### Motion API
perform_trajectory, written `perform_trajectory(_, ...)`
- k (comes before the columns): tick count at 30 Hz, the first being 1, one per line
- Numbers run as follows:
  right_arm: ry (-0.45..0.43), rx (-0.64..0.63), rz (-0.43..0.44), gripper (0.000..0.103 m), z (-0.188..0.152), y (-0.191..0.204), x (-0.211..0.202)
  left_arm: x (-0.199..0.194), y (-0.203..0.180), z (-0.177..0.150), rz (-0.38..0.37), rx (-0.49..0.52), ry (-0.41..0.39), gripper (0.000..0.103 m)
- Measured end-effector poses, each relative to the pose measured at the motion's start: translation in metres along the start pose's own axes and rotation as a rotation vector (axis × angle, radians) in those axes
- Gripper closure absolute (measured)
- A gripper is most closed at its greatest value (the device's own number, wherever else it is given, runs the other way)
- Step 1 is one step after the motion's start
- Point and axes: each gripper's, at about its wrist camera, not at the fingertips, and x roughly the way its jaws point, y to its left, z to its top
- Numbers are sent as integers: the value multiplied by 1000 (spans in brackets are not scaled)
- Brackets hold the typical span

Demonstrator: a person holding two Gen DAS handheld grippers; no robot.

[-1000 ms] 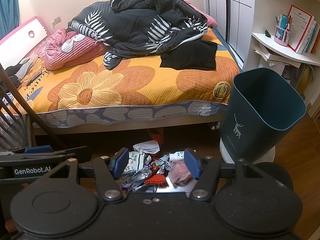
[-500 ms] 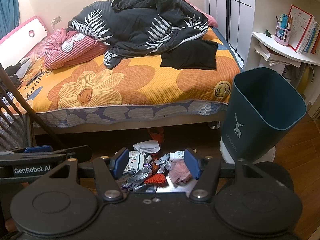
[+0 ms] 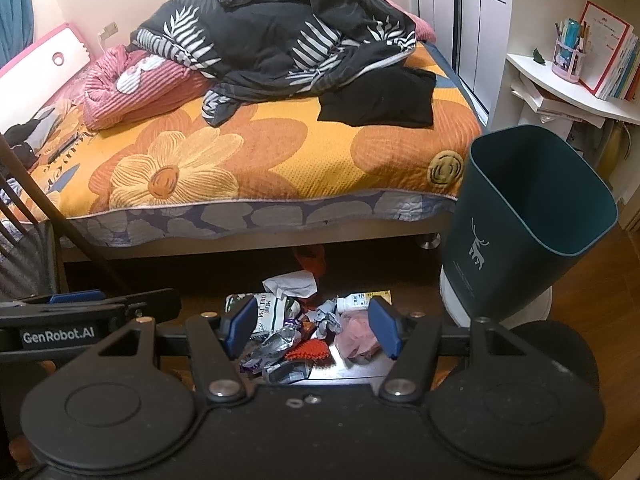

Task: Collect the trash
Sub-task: 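Lower both tools to the trash pile, right onto pink mesh, left onto purple wrapper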

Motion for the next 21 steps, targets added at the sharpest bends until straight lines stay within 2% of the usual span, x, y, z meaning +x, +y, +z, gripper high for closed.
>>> perform_trajectory(3, 21, 4, -8, 42, 8, -6, 17, 15, 8, 8, 6, -14, 16, 1)
perform_trajectory(8, 65, 0, -25, 42, 21, -15, 68, 53, 32, 27, 78, -37, 25, 1)
perform_trajectory(13, 164, 34, -2, 42, 28, -29, 145, 112, 72, 48, 147, -96, 96, 1)
perform_trajectory(16, 208, 33, -26, 42, 31, -37, 190, 153, 92, 57, 189, -109, 133, 1)
perform_trajectory(21, 297, 66, -65, 42, 33, -53, 269, 224, 108, 61, 193, -76, 229, 1)
